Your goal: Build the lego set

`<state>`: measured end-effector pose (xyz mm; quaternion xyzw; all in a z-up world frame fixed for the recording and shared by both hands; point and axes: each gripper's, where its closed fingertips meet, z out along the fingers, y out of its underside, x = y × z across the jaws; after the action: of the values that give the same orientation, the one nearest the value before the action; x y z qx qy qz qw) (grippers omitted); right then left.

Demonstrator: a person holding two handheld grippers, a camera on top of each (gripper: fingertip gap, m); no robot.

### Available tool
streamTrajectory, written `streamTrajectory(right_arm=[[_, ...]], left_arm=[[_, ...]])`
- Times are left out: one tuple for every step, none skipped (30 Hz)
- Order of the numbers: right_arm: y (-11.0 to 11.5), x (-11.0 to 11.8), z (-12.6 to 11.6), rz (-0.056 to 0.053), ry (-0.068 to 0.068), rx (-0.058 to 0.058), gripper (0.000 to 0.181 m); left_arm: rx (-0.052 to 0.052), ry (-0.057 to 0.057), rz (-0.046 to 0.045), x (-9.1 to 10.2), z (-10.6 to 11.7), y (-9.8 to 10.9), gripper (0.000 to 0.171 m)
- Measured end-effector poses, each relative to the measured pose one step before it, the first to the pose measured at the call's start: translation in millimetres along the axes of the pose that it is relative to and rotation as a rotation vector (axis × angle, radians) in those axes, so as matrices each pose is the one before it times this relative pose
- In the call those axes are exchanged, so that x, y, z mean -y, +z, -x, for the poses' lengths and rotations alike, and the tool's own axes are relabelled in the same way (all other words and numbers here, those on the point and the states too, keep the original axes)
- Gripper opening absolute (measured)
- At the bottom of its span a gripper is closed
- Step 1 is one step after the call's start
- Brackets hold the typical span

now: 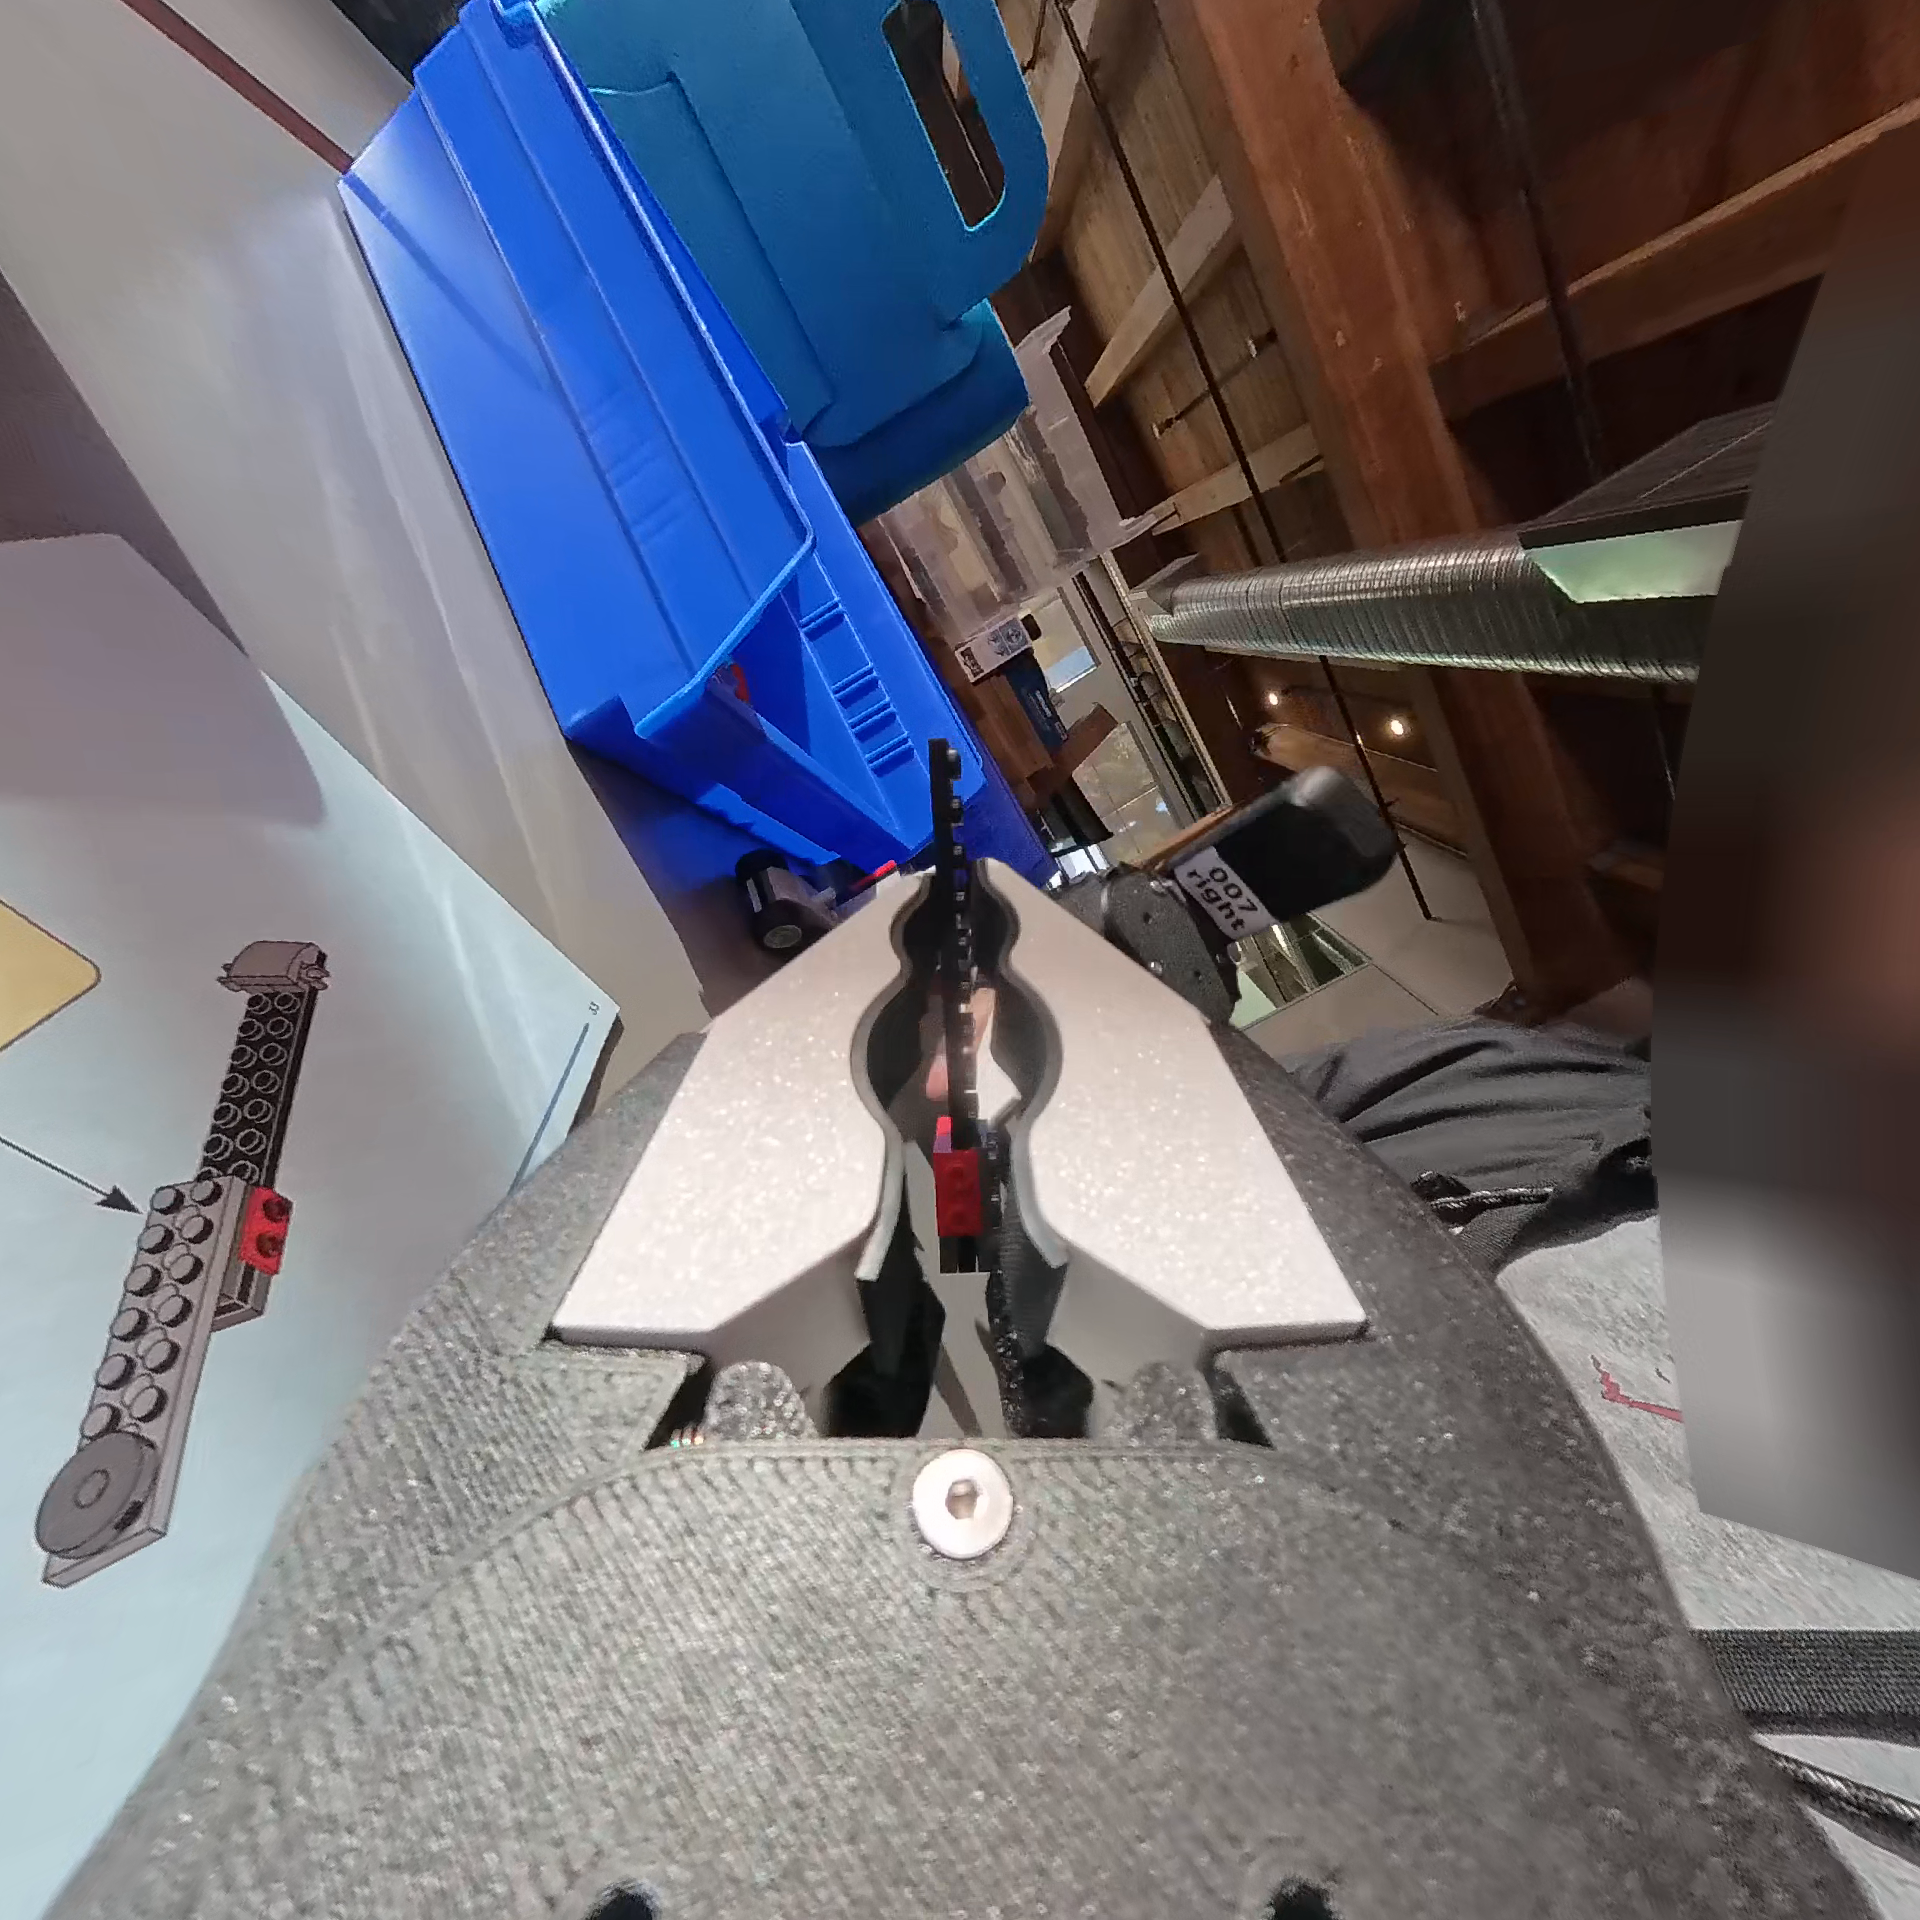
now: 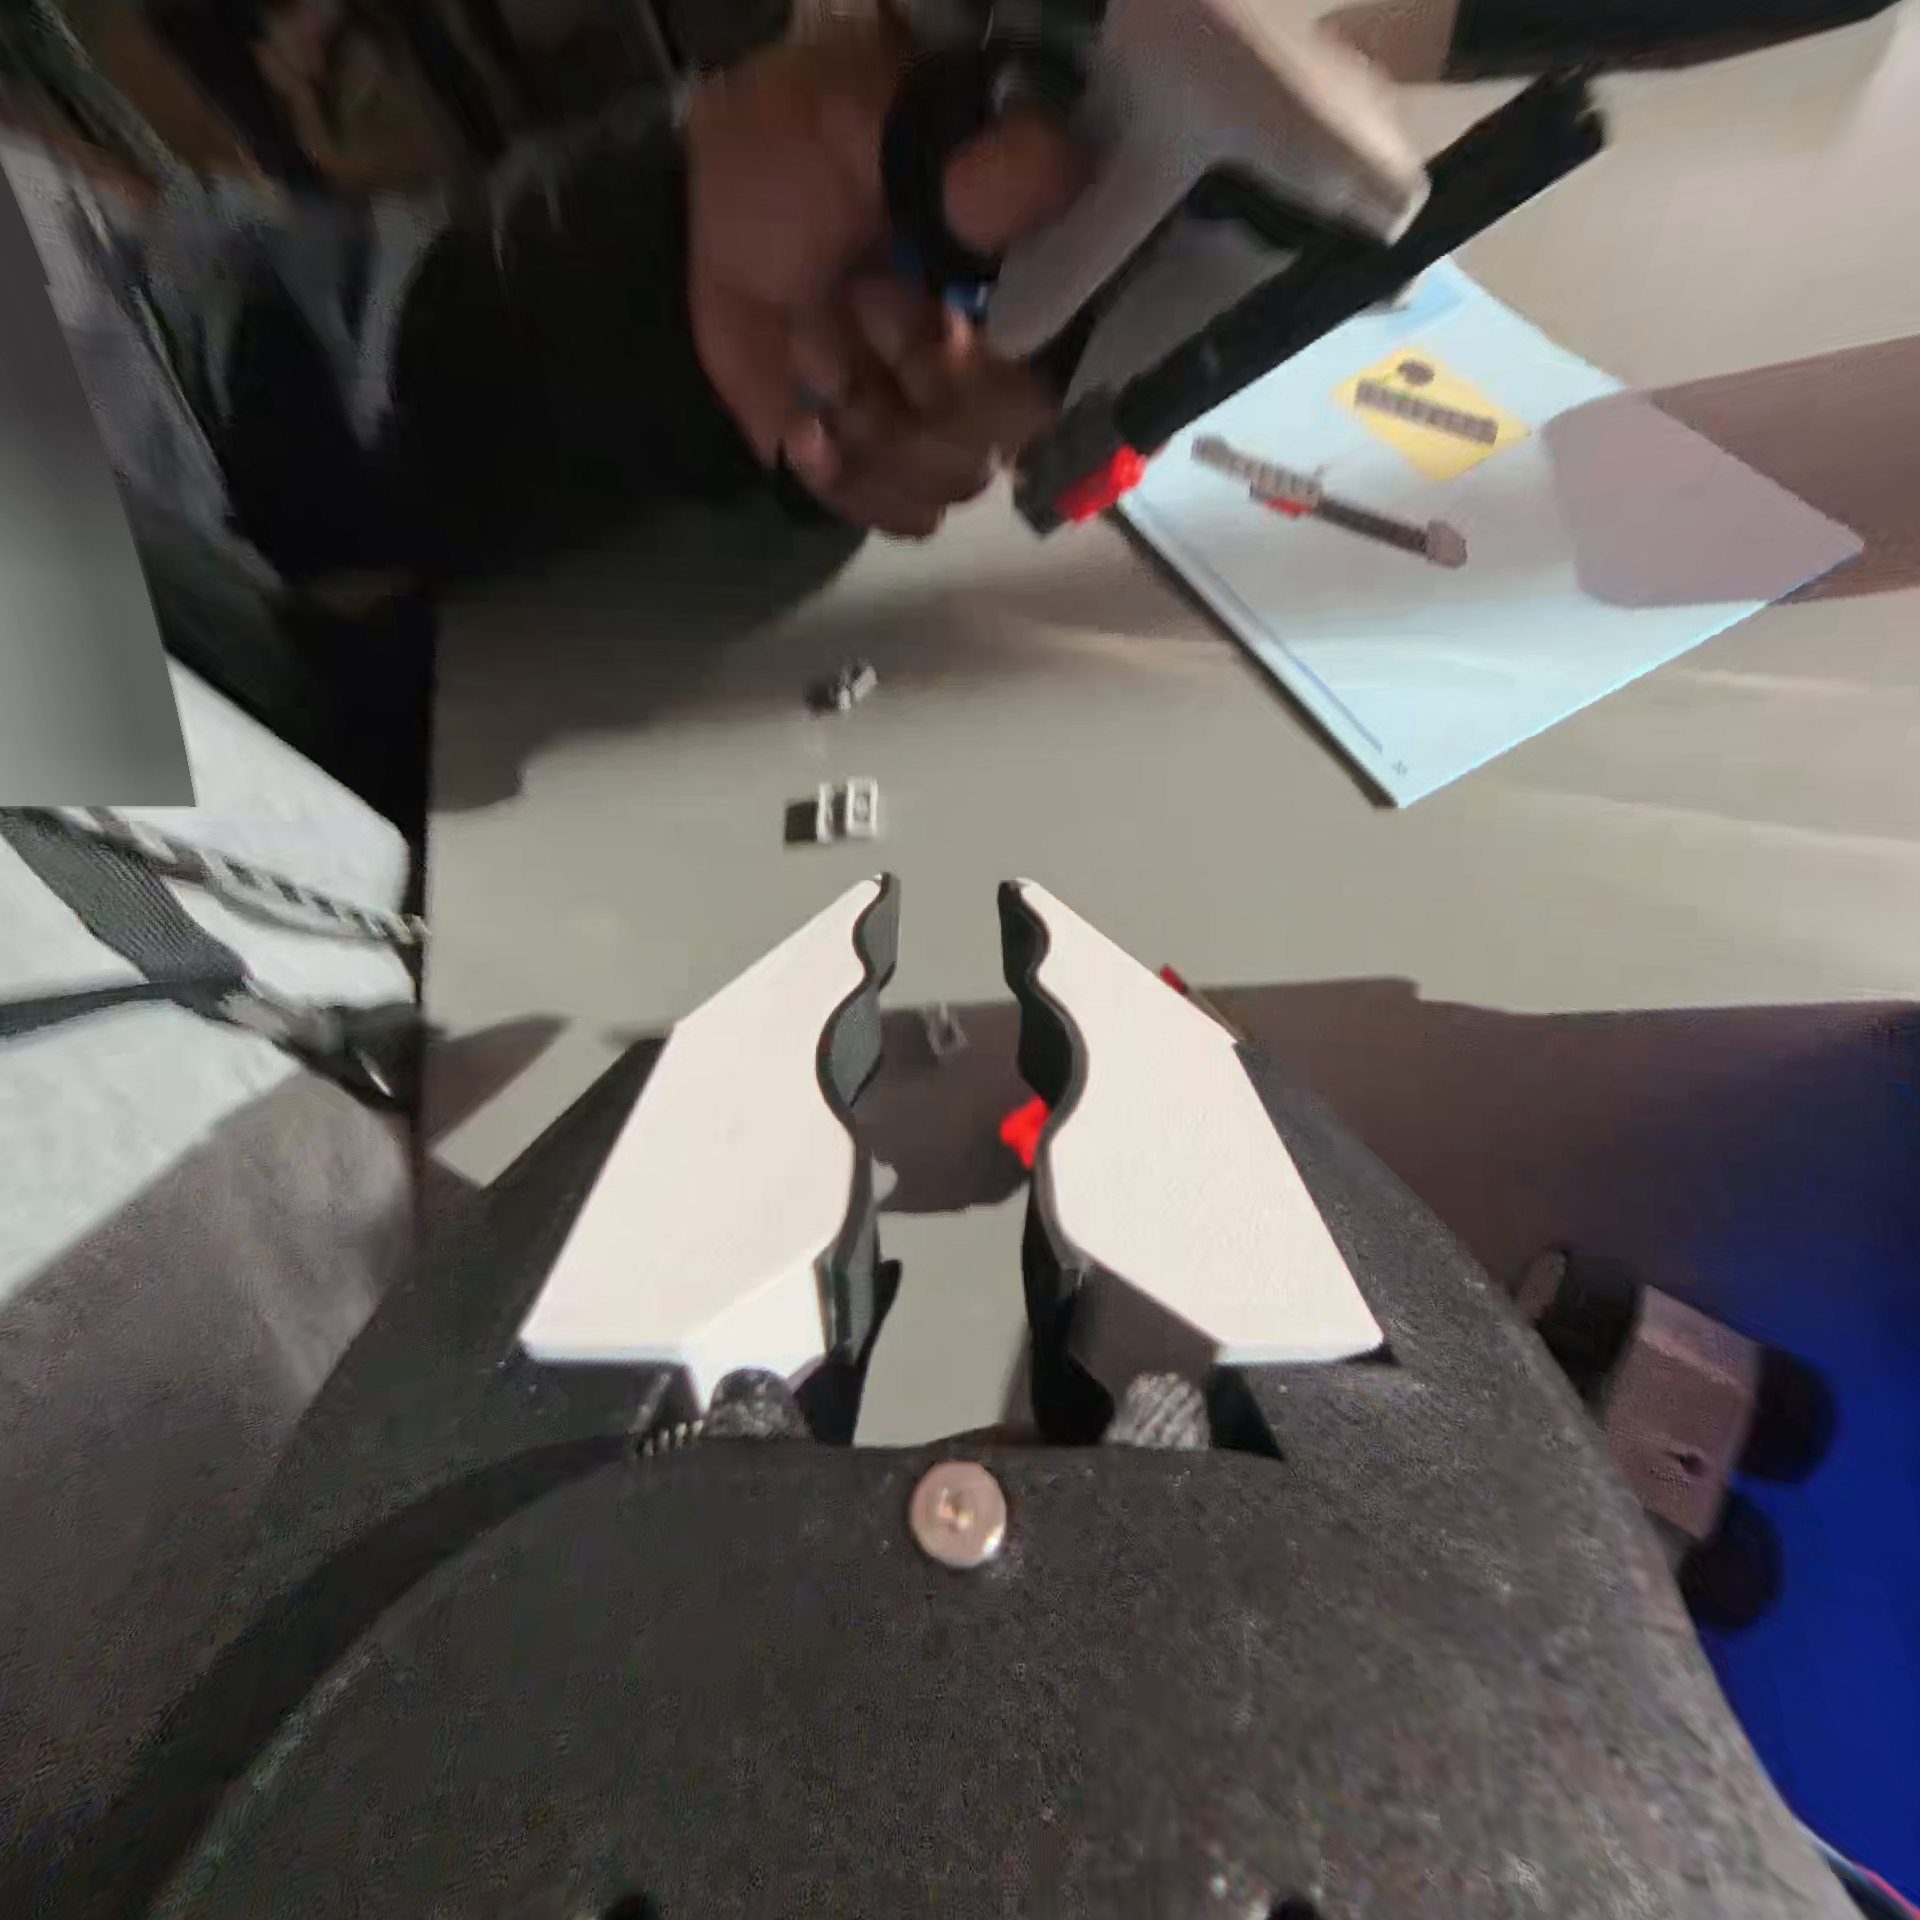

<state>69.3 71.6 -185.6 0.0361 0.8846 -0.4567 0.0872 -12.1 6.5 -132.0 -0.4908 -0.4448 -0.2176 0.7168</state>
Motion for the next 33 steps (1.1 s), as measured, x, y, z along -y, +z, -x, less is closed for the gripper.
streamTrajectory(right_arm=[[0.34, -13.21, 0.41, 0.0691, -0.0874, -0.0304, 0.023], [1.05, -10.22, 0.34, 0.0583, -0.0692, -0.019, 0.024], [1.52, -6.91, 1.07, 0.0439, -0.0471, -0.0025, 0.025], [1.54, -3.75, 1.13, 0.0285, -0.0313, 0.0062, 0.025], [1.54, -2.18, 0.81, 0.0218, -0.027, 0.0076, 0.026], [1.65, -1.66, 0.85, 0.0201, -0.0325, 0.0061, 0.026], [1.62, -1.39, 0.75, 0.0183, -0.0348, 0.0023, 0.026], [1.71, -0.82, 0.41, 0.0155, -0.0306, -0.0005, 0.026], [1.63, -0.14, 0.98, 0.0109, -0.0251, 0.0037, 0.025], [1.44, 0.6, 0.86, 0.0061, -0.016, 0.0048, 0.024], [1.41, 0.89, 0.65, 0.0045, -0.0082, 0.0041, 0.023], [1.22, 0.37, 0.76, 0.0073, -0.0082, 0.0047, 0.021], [1.36, -0.48, -0.05, 0.0123, -0.0072, -0.0007, 0.019], [1.37, -1.17, -0.67, 0.0164, -0.0029, -0.0044, 0.016], [1.27, -1.0, 0.01, 0.0148, -0.002, -0.0004, 0.011], [1.06, -0.09, 0.23, 0.007, -0.0006, 0.0003, 0.01], [0.4, 1.15, 0.46, -0.0021, 0.0028, 0.004, 0.01], [-0.04, 1.18, -0.08, -0.0032, 0.0043, 0.0018, 0.009], [-0.94, 1.99, -1.16, -0.0085, 0.0046, -0.0043, 0.009], [-2.15, 3.16, -1.99, -0.0137, 0.007, -0.0069, 0.01], [-2.95, 3.96, -2.7, -0.0159, 0.0081, -0.0089, 0.01], [-3.47, 4.17, -2.75, -0.0159, 0.005, -0.0091, 0.009], [-3.31, 4.18, -2.35, -0.0132, 0.001, -0.0071, 0.009], [-2.89, 4.09, -2.82, -0.0121, -0.0019, -0.0115, 0.009], [-2.16, 3.6, -2.69, -0.0092, -0.0023, -0.0122, 0.009], [-1.35, 3.57, -2.24, -0.0108, -0.0015, -0.0102, 0.01], [-0.74, 3.38, -1.48, -0.0135, 0.0007, -0.0068, 0.011], [-0.13, 2.57, -0.84, -0.0112, 0.0022, -0.0038, 0.011], [0.27, 1.76, -0.63, -0.0092, 0.0024, -0.0048, 0.012], [0.48, 0.68, -0.36, -0.0048, 0.002, -0.0036, 0.015], [0.26, -0.04, -0.43, -0.0017, 0.0024, -0.0047, 0.017], [-0.23, -0.71, -0.79, 0.0012, 0.0038, -0.0049, 0.018], [-0.72, -1.11, -1.0, 0.0021, 0.0069, -0.0049, 0.018]], left_arm=[[-0.0011, 0.0005, 0.00614, -1.37, -0.34, 0.97, 0.006], [0.0005, 0.0002, 0.00558, -1.62, -0.09, 1.08, 0.005], [-0.0008, 0.0003, 0.00579, -1.66, -0.4, 1.04, 0.005], [-0.001, 0.0008, 0.00684, -1.7, -0.57, 1.0, 0.006], [0.0, 0.0025, 0.00685, -1.7, -0.57, 0.85, 0.005], [0.001, 0.0042, 0.00625, -1.49, -0.51, 0.7, 0.005], [0.0018, 0.0052, 0.0059, -0.99, -0.57, 0.44, 0.006], [0.0019, 0.0059, 0.0048, -0.7, -0.59, 0.12, 0.006], [0.0018, 0.0062, 0.00215, -0.12, -0.6, -0.05, 0.006], [0.0007, 0.0051, 0.00011, 0.36, -0.78, -0.37, 0.006], [-0.001, 0.0041, -0.00023, 0.49, -1.02, -0.3, 0.006], [-0.0012, 0.0036, -0.00065, 0.5, -1.03, -0.5, 0.006], [-0.0002, 0.0034, -0.00113, 0.56, -0.79, -0.35, 0.006], [0.0002, 0.0034, -0.00093, 0.48, -0.64, -0.37, 0.006], [-0.0004, 0.0025, -0.00075, 0.36, -0.72, -0.3, 0.006], [-0.0011, 0.0018, -0.00045, 0.25, -0.65, -0.21, 0.006], [0.0001, 0.0017, -0.00034, 0.25, -0.36, -0.19, 0.006], [0.0011, 0.002, -0.00029, 0.15, -0.13, -0.11, 0.006], [0.0015, 0.0019, 0.00001, 0.22, -0.01, -0.18, 0.006], [0.0019, 0.001, 0.00048, 0.01, 0.14, -0.15, 0.006], [0.0019, 0.0003, 0.00036, 0.04, 0.22, -0.11, 0.006], [0.0014, -0.0003, -0.00028, 0.17, 0.12, -0.15, 0.005], [0.0009, -0.0003, -0.0002, 0.05, -0.01, -0.11, 0.005], [0.0008, 0.0004, 0.00019, 0.09, -0.03, 0.0, 0.005], [0.0011, 0.0005, 0.00053, -0.06, 0.09, 0.06, 0.005], [0.0011, 0.0004, 0.0007, -0.1, 0.18, -0.05, 0.005], [0.001, 0.0001, 0.00073, -0.14, 0.13, 0.04, 0.006], [0.0021, -0.0001, 0.0007, -0.1, 0.52, -0.12, 0.006], [0.0028, -0.0003, 0.0003, 0.07, 0.67, -0.14, 0.006], [0.0023, -0.0012, 0.00036, -0.09, 0.67, -0.29, 0.006], [0.0015, -0.0021, 0.0001, 0.09, 0.61, -0.19, 0.006], [0.001, -0.0018, -0.00018, 0.01, 0.35, -0.15, 0.006], [0.0011, -0.0015, 0.00001, -0.02, 0.39, -0.17, 0.006]])
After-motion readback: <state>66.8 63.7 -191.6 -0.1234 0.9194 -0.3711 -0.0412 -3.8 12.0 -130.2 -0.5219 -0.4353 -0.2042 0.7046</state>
